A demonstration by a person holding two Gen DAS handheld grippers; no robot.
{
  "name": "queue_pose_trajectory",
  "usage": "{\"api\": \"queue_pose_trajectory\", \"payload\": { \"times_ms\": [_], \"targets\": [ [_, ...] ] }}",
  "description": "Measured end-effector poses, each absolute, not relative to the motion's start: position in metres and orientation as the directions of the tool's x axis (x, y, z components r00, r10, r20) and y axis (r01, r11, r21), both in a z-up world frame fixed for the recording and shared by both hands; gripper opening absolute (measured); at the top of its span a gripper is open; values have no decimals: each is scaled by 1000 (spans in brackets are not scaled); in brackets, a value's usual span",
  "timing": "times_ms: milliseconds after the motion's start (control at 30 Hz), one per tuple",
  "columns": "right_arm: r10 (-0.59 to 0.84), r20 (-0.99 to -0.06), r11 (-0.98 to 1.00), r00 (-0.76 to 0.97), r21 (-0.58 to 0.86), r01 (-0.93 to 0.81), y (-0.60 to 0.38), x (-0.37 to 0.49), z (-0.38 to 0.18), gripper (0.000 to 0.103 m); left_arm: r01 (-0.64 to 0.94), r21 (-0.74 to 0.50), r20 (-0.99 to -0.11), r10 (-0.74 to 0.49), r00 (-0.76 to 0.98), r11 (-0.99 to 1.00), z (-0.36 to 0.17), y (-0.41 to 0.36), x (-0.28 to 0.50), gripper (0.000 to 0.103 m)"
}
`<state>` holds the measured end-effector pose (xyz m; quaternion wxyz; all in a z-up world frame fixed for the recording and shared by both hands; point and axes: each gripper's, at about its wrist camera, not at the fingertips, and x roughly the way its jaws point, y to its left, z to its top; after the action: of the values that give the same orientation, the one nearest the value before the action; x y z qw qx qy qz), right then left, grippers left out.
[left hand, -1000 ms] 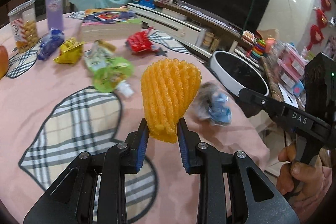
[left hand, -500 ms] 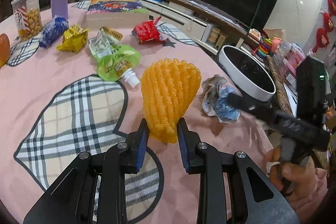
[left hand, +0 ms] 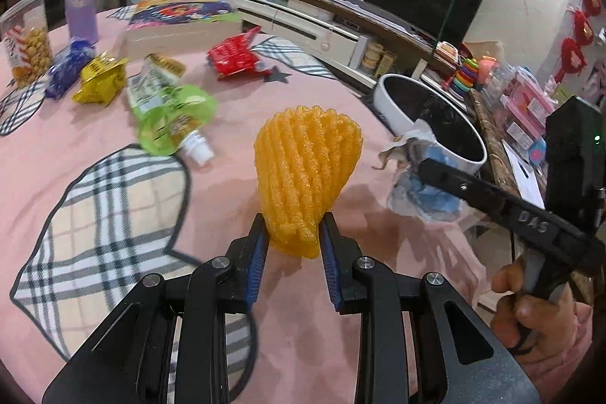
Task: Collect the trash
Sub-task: 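Lift both held items and carry them over the trash bin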
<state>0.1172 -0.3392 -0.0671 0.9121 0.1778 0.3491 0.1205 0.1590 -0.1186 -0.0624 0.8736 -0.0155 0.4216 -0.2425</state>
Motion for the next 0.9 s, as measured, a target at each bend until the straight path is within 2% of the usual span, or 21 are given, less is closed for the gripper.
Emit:
{"api": "queue_pose_trajectory", "payload": {
  "times_ms": [900],
  "targets": [
    [218,-533,900,817,433,42,-440,95,-43,29,569,-158,-715,-491,498,807,-32,-226,162,26]
  ]
}}
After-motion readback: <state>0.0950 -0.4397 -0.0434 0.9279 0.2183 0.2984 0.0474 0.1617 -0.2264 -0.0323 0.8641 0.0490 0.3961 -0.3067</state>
